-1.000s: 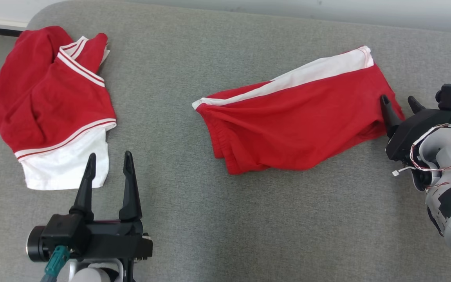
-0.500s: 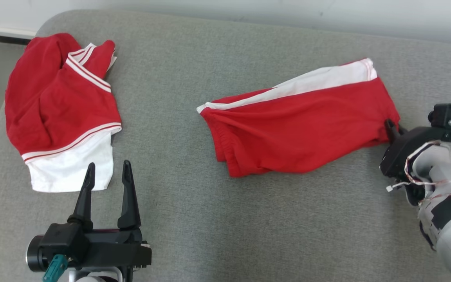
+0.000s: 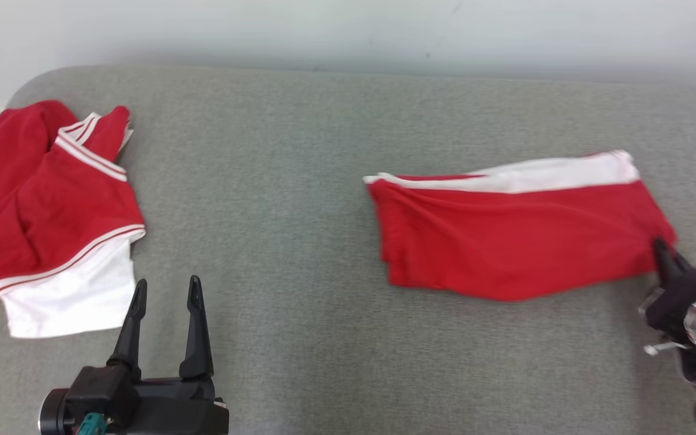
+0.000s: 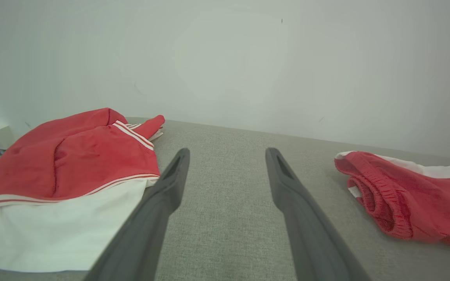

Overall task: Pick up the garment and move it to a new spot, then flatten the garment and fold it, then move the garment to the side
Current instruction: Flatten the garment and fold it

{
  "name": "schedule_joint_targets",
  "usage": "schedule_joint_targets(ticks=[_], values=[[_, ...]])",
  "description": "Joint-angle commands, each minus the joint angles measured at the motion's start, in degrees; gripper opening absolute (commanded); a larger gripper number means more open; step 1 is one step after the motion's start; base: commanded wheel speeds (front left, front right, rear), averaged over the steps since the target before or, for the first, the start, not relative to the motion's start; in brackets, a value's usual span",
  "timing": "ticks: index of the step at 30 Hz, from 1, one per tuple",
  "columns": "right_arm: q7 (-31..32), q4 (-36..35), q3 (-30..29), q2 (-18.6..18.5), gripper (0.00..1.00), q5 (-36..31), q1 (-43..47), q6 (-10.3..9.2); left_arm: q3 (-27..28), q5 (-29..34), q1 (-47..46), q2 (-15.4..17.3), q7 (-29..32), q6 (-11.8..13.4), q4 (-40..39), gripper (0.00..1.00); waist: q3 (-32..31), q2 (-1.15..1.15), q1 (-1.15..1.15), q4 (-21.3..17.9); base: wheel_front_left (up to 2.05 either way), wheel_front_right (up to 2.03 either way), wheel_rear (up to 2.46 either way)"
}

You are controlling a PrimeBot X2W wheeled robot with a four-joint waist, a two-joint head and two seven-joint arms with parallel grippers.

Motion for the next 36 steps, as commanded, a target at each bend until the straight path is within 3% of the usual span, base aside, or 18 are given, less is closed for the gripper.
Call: schedule_joint_targets(ticks=[1, 8, 18, 28, 36], values=[[-0.6, -0.4, -0.8, -1.9, 0.00, 1.5, 2.2, -0.15, 0.2, 0.6, 0.7, 0.1, -0.2, 0.0, 0.1, 1.00, -1.4, 0.00, 0.00, -1.9, 0.00, 0.00, 0.00], [-1.8, -1.2, -2.9, -5.5, 0.00, 4.2, 6.1, -0.15, 0.7, 0.8, 0.8, 0.1, -0.2, -0.3, 0.0, 1.00, -1.4, 0.00, 0.00, -3.1, 0.00, 0.00, 0.00], [-3.9, -6.2, -1.5, -4.0, 0.00, 1.6, 5.4, -0.15, 2.2, 1.6, 1.7, 0.1, -0.2, -0.5, 1.7, 1.00, -2.5, 0.00, 0.00, -4.5, 0.00, 0.00, 0.00], [-5.1, -18.5, 2.7, 0.9, 0.00, -4.2, 6.1, -0.15, 3.7, 2.1, 1.9, 0.1, -0.2, -1.2, 2.9, 1.00, -4.0, 0.00, 0.00, -3.6, 0.00, 0.00, 0.00], [-2.6, -24.6, 6.1, 6.3, 0.00, -10.2, 8.6, -0.14, 2.9, 1.4, 1.1, 0.1, -0.2, -1.1, 3.0, 1.00, -4.2, 0.00, 0.00, -0.4, 0.00, 0.00, 0.00]])
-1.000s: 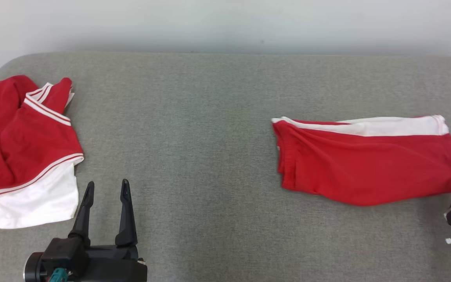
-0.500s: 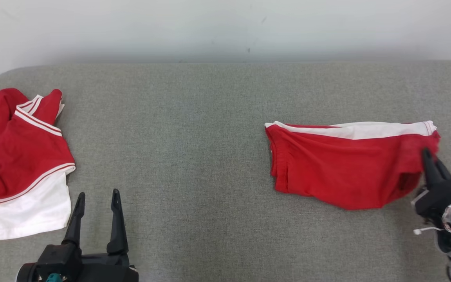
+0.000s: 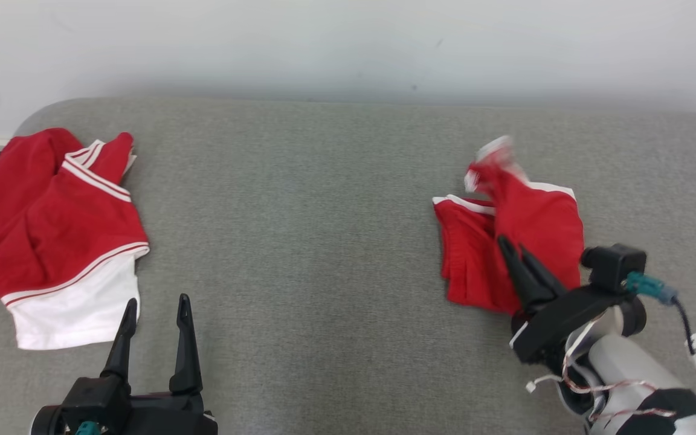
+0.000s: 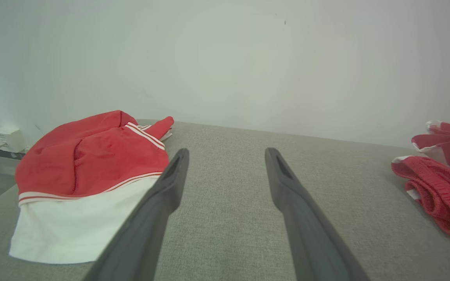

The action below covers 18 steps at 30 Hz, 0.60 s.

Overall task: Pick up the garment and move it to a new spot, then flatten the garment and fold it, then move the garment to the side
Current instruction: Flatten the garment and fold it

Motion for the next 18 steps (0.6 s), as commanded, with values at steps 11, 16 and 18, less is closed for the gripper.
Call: schedule_joint_targets(ticks=[11, 16, 18], values=[[0.8, 1.8, -2.2, 5.1, 0.00, -6.1, 7.1, -0.13, -1.5, -1.3, -0.6, 0.1, -0.2, 1.0, -0.3, 1.00, 0.3, 0.00, 0.00, 4.0, 0.00, 0.00, 0.00], [-0.3, 3.4, -2.8, 7.4, 1.00, -6.4, 7.3, -0.13, -1.2, -1.2, -0.3, 0.1, -0.2, 1.1, -0.2, 1.00, 0.4, 0.00, 0.00, 3.5, 0.00, 0.00, 0.00], [-1.5, 2.4, -3.3, 6.9, 1.00, -7.6, 6.2, -0.13, -1.0, -0.6, -0.1, 0.1, -0.2, 0.9, -0.2, 1.00, 0.3, 0.00, 0.00, 2.9, 0.00, 0.00, 0.00]])
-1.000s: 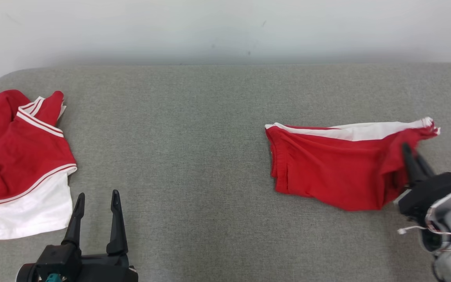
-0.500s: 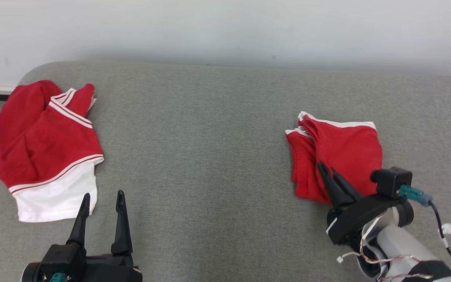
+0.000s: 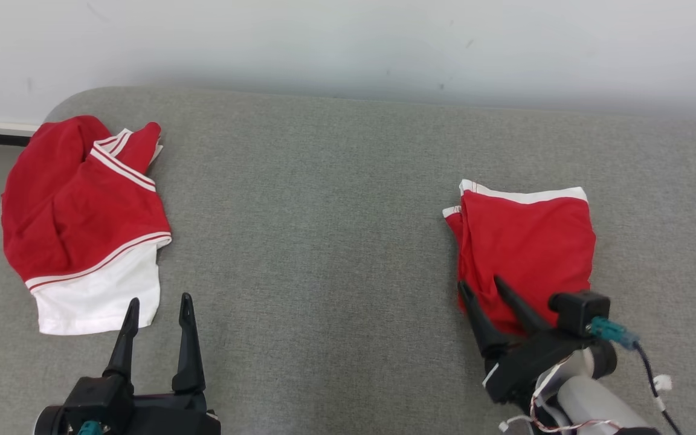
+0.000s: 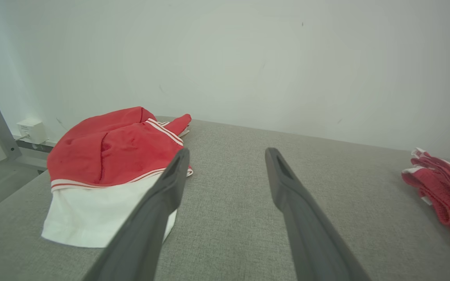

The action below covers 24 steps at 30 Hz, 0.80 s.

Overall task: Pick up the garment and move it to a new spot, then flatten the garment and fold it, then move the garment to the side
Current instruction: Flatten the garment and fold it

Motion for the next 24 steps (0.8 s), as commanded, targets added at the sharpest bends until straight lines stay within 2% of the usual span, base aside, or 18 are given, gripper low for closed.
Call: schedule_joint_targets(ticks=[1, 5, 10, 14, 15, 16, 24], values=[[-0.9, -0.9, -0.7, -1.0, 1.00, -1.5, -0.8, -0.14, 0.2, 0.9, 0.1, 0.1, -0.2, -0.2, 0.0, 1.00, -0.1, 0.00, 0.00, -0.7, 0.00, 0.00, 0.00], [-1.8, -4.7, -4.8, -2.7, 1.00, -3.1, -0.7, -0.13, 0.7, 1.3, 0.3, 0.1, -0.2, -0.4, 0.2, 1.00, -0.4, 0.00, 0.00, -1.8, 0.00, 0.00, 0.00], [-1.9, -10.1, -14.7, -4.3, 1.00, -7.8, 2.9, -0.14, 0.1, 1.3, 0.0, 0.1, -0.2, -0.3, 0.1, 1.00, -0.6, 0.00, 0.00, -2.4, 0.00, 0.00, 0.00], [-1.9, -12.6, -20.9, -4.1, 1.00, -12.9, 5.6, -0.13, -0.4, 1.2, -0.2, 0.1, -0.2, -0.4, 0.1, 1.00, -0.6, 0.00, 0.00, -2.2, 0.00, 0.00, 0.00], [-1.9, -12.8, -21.9, -3.8, 0.59, -13.6, 6.5, -0.13, -0.5, 1.2, -0.2, 0.1, -0.2, -0.3, 0.0, 1.00, -0.5, 0.00, 0.00, -2.2, 0.00, 0.00, 0.00], [-1.9, -12.8, -22.8, -3.4, 0.00, -14.0, 7.2, -0.13, -0.6, 1.2, -0.2, 0.1, -0.2, -0.4, 0.0, 1.00, -0.5, 0.00, 0.00, -2.1, 0.00, 0.00, 0.00], [-1.8, -9.0, -24.8, -1.3, 0.00, -19.1, 6.8, -0.13, -1.1, 2.4, -0.9, 0.1, -0.2, -1.1, 0.6, 1.00, 0.0, 0.00, 0.00, -1.4, 0.00, 0.00, 0.00]])
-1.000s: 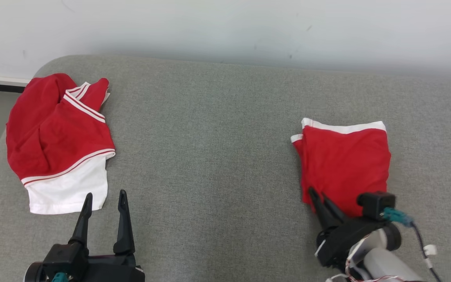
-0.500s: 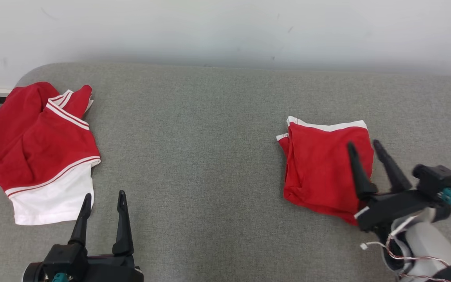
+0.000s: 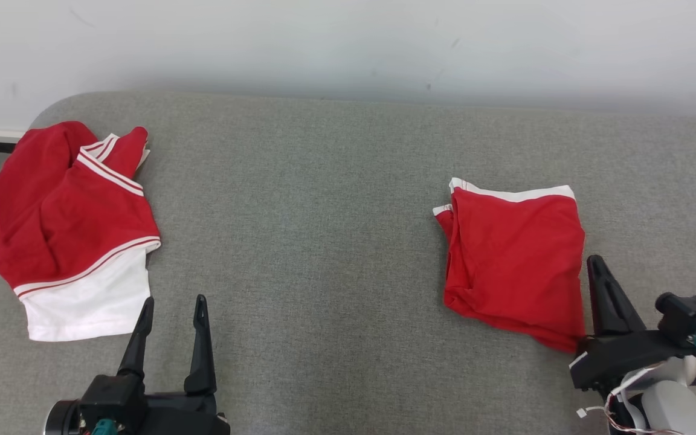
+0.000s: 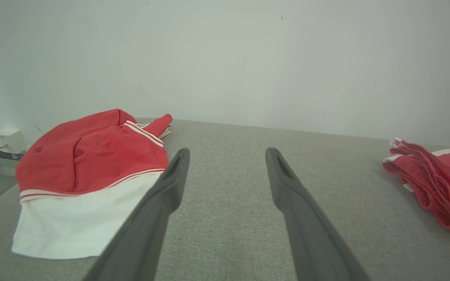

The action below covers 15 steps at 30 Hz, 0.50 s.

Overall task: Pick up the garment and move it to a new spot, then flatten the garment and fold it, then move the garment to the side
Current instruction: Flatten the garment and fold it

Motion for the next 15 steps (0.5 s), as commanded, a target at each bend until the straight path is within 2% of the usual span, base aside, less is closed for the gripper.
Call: schedule_joint_targets(ticks=[1, 9, 15], values=[[0.0, 1.5, 0.2, 0.6, 0.00, -0.9, -1.7, -0.13, -0.2, 0.4, -1.0, 0.1, -0.2, -0.2, 0.1, 1.00, 0.3, 0.00, 0.00, 0.4, 0.00, 0.00, 0.00], [0.0, 10.2, 4.9, 4.2, 0.00, -4.0, -6.3, -0.13, -2.1, -0.3, -2.2, 0.1, -0.2, -0.2, 0.9, 1.00, 1.1, 0.00, 0.00, 3.2, 0.00, 0.00, 0.00], [0.0, 12.2, 9.4, 7.7, 0.00, -4.3, -8.0, -0.13, -2.4, -0.7, -2.1, 0.1, -0.2, -0.1, 1.2, 1.00, 1.3, 0.00, 0.00, 4.4, 0.00, 0.00, 0.00]])
